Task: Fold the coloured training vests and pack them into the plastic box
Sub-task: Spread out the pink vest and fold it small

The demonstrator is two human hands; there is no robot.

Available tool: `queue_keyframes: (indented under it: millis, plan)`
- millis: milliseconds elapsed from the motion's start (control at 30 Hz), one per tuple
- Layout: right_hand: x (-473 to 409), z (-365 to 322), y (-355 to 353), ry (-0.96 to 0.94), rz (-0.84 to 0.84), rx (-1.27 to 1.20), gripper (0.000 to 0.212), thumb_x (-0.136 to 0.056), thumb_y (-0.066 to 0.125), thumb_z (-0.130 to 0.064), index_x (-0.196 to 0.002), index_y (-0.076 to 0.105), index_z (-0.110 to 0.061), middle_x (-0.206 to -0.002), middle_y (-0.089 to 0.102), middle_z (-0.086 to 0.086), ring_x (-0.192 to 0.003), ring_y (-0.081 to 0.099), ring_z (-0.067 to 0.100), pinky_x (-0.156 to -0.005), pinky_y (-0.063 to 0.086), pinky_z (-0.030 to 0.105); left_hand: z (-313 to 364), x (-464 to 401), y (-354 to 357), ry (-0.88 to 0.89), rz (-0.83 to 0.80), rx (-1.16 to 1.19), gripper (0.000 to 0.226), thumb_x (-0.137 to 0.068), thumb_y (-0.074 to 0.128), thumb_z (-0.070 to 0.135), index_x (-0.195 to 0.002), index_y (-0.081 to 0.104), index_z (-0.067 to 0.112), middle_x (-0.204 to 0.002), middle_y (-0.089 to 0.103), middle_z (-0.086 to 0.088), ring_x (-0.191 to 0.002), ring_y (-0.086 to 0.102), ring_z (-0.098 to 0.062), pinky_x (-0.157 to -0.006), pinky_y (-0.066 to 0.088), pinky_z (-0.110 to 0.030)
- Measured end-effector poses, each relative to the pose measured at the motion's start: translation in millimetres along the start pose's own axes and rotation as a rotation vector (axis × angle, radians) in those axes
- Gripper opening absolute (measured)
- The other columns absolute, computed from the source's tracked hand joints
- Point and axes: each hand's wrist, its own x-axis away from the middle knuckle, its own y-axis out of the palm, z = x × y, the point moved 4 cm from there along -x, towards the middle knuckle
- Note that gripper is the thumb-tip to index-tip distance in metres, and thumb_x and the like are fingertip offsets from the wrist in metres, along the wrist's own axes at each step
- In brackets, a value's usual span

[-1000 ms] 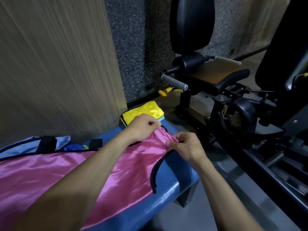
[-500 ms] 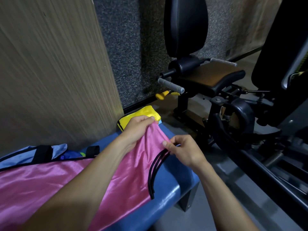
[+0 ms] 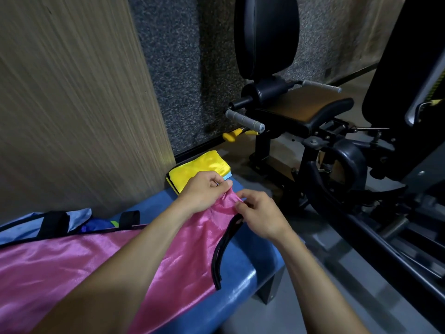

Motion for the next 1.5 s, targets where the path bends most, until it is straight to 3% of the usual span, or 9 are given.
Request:
queue_keyframes:
  millis: [167,300,500,667,800,1000,1233,1400,1500]
  plan:
    - [-8.8,14.0,-12.9,0.150,0.182,0.042,0.019,-0.095,0.056,-0.023,-0.099,0.074,-0.023,-0.091,0.074,-0.003,-0.091,0.068,0.018,-0.091,0.054,0.040,11.6,4.9,-13.8,-0.035,-0.013,0.254,0.034,-0.084,0.069,0.036,-0.091,0.071,0.003,-0.095,0.076,-0.008,-0.084,0.065,-0.016,-0.082,0.046,-0.034]
    - [-8.6,20.6,-13.0,0.218,0.157,0.215,0.040,-0.090,0.068,-0.019,-0.129,0.065,-0.015,-0.121,0.070,0.005,-0.115,0.064,0.024,-0.100,0.050,0.035,13.0,8.2,-19.7,-0.056,-0.019,0.353,0.016,-0.085,0.056,0.026,-0.075,0.056,0.014,-0.071,0.059,0.001,-0.066,0.049,-0.014,-0.066,0.036,-0.036]
    - [-10.8,21.1,-5.5,0.162,0.131,0.307,0.023,-0.077,0.079,-0.018,-0.100,0.074,-0.021,-0.105,0.067,0.005,-0.100,0.064,0.026,-0.088,0.053,0.036,0.6,3.9,-10.6,-0.093,0.005,-0.001,0.012,-0.091,0.060,0.029,-0.081,0.062,0.022,-0.063,0.057,0.008,-0.055,0.050,-0.010,-0.059,0.037,-0.030]
    - [-7.7,18.0,-6.1,0.079,0.196,0.188,0.012,-0.085,0.070,-0.014,-0.081,0.065,-0.023,-0.075,0.068,-0.010,-0.078,0.065,0.015,-0.077,0.053,0.032,-14.2,-2.0,-1.6,-0.023,-0.063,-0.187,0.005,-0.091,0.066,0.036,-0.088,0.068,0.039,-0.087,0.067,0.012,-0.083,0.060,-0.008,-0.073,0.044,-0.026]
    - [-4.8,8.6,-6.7,-0.041,0.199,0.087,0.016,-0.088,0.069,-0.010,-0.081,0.063,-0.023,-0.079,0.071,-0.009,-0.078,0.066,0.008,-0.074,0.050,0.024,-12.1,-2.9,4.3,0.048,-0.147,-0.193,0.006,-0.094,0.069,0.033,-0.089,0.072,0.033,-0.096,0.073,0.015,-0.095,0.066,-0.003,-0.090,0.050,-0.026]
    - [-4.6,9.1,-4.0,-0.052,0.198,0.006,0.028,-0.083,0.064,0.001,-0.070,0.063,-0.025,-0.081,0.074,-0.009,-0.084,0.070,0.005,-0.078,0.056,0.030,-7.9,7.3,0.1,0.044,-0.329,-0.089,0.009,-0.093,0.074,0.029,-0.085,0.077,0.026,-0.086,0.074,0.010,-0.082,0.065,-0.005,-0.078,0.050,-0.023]
    - [-1.1,3.3,-2.4,-0.099,0.164,-0.021,0.038,-0.077,0.056,0.010,-0.066,0.062,-0.025,-0.076,0.074,-0.003,-0.079,0.070,0.020,-0.077,0.056,0.042,-12.3,6.9,-3.4,0.008,-0.268,-0.031,0.013,-0.095,0.069,0.026,-0.107,0.070,0.031,-0.103,0.069,0.005,-0.090,0.064,-0.011,-0.079,0.047,-0.023]
    - [2.6,-0.9,-1.8,-0.127,0.120,-0.092,0.041,-0.079,0.054,0.014,-0.066,0.062,-0.024,-0.090,0.079,-0.007,-0.103,0.071,0.001,-0.091,0.058,0.033,-13.4,10.3,-6.1,0.060,-0.279,-0.146,0.014,-0.082,0.080,0.038,-0.084,0.069,0.030,-0.086,0.070,0.011,-0.076,0.065,-0.009,-0.075,0.052,-0.033]
    - [3.4,-0.9,-3.5,-0.131,0.141,-0.073,0.037,-0.076,0.053,0.010,-0.067,0.062,-0.024,-0.090,0.078,-0.005,-0.100,0.073,0.013,-0.081,0.059,0.039,-11.5,12.1,-6.4,0.063,-0.264,-0.123,0.018,-0.082,0.081,0.032,-0.083,0.065,0.024,-0.079,0.068,0.008,-0.073,0.059,-0.009,-0.075,0.047,-0.033]
